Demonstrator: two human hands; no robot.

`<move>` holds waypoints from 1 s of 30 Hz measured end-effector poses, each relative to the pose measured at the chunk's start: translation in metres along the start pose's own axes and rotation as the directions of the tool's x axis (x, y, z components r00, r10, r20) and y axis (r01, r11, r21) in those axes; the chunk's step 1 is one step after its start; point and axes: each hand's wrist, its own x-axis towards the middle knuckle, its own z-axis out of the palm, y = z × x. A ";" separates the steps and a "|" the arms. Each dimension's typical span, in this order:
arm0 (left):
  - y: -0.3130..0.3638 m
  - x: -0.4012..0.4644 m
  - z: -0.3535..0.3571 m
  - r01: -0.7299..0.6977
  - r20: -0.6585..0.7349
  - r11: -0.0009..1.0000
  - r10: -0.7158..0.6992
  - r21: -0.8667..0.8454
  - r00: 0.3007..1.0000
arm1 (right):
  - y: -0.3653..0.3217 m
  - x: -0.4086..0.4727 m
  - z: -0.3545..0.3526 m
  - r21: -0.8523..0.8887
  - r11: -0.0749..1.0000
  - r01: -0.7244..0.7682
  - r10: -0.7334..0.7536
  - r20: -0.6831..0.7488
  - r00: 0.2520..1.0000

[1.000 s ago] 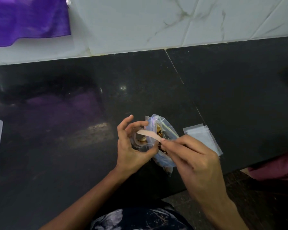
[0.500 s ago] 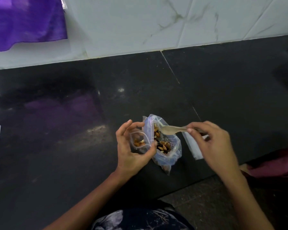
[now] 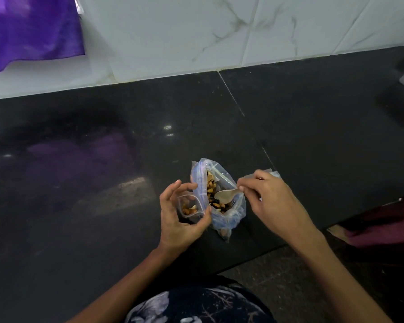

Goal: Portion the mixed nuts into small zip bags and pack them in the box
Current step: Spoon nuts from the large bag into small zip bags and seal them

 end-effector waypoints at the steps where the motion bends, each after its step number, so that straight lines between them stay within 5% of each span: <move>1: -0.001 -0.001 0.001 -0.001 -0.007 1.000 0.001 0.003 1.000 | -0.001 0.001 0.001 -0.013 1.000 -0.004 0.004 -0.001 1.000; 6: -0.002 -0.004 0.006 -0.020 -0.042 1.000 0.020 0.005 0.999 | -0.003 0.004 0.000 -0.054 0.998 -0.044 0.040 -0.078 0.996; 16: -0.006 -0.008 0.009 0.009 0.004 1.000 -0.009 -0.014 1.000 | 0.015 0.013 0.005 0.156 0.972 -0.176 0.154 0.146 0.977; 24: -0.006 -0.010 0.009 0.011 0.014 1.000 -0.011 0.001 1.000 | -0.016 0.008 -0.002 -0.136 0.987 0.082 -0.053 0.202 0.978; 30: -0.005 -0.013 0.008 0.052 0.005 0.999 -0.052 0.015 0.999 | -0.004 0.013 0.002 0.020 0.977 -0.214 0.206 0.202 0.958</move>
